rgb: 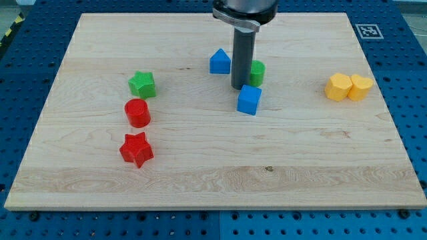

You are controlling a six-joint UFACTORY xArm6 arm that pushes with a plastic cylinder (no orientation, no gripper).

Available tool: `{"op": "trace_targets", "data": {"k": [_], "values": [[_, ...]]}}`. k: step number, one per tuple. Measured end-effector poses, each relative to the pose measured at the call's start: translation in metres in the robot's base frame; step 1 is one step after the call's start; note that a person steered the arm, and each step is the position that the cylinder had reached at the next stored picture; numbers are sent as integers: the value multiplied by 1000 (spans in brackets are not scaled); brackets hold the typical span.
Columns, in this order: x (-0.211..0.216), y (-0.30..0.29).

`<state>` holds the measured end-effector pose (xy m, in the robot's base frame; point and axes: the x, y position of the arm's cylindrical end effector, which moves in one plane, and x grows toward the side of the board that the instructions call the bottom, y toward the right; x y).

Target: Push the green circle slightly to the down

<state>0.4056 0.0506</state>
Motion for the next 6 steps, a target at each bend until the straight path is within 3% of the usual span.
{"op": "trace_targets", "data": {"k": [3, 6], "values": [[79, 14], [27, 60]]}}
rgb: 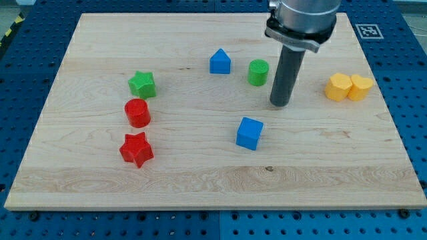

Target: Push the green circle slightly to the down

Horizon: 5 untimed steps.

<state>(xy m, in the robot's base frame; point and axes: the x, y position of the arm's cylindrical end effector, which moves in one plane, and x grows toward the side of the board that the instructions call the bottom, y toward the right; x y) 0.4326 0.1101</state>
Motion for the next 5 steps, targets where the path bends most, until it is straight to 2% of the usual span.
{"op": "trace_targets", "data": {"k": [2, 3, 5], "values": [[-73, 4], [-83, -32], [-78, -33]]}}
